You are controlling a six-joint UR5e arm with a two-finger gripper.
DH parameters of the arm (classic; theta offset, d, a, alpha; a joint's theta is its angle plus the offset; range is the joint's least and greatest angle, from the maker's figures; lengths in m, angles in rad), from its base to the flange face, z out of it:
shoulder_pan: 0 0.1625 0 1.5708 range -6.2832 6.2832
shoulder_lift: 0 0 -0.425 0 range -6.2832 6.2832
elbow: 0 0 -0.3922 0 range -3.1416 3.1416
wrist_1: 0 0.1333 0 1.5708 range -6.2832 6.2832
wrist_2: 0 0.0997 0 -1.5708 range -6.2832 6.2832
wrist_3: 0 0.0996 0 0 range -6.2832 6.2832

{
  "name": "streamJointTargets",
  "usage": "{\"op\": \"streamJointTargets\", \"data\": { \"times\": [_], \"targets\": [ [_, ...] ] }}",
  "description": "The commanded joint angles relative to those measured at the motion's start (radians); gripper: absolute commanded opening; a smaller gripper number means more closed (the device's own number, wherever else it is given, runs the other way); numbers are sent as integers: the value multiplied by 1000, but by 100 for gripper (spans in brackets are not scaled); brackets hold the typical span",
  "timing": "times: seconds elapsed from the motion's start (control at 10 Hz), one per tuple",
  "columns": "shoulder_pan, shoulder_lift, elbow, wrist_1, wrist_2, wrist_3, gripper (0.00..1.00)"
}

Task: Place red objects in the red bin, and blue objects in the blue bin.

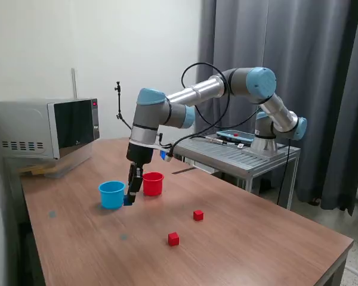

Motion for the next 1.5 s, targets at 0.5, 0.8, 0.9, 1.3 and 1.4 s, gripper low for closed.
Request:
{"op": "streamJointTargets", "data": {
  "times": [0.5, 0.8, 0.9, 1.3, 1.4],
  "targets": [
    [-156, -56, 65, 43, -17, -95, 0],
    [-178, -55, 74, 43, -17, -104, 0],
    [-186, -55, 82, 43, -17, -104, 0],
    [-198, -56, 103, 43, -17, -104, 0],
    [-198, -58, 103, 43, -18, -104, 100]
  ]
}}
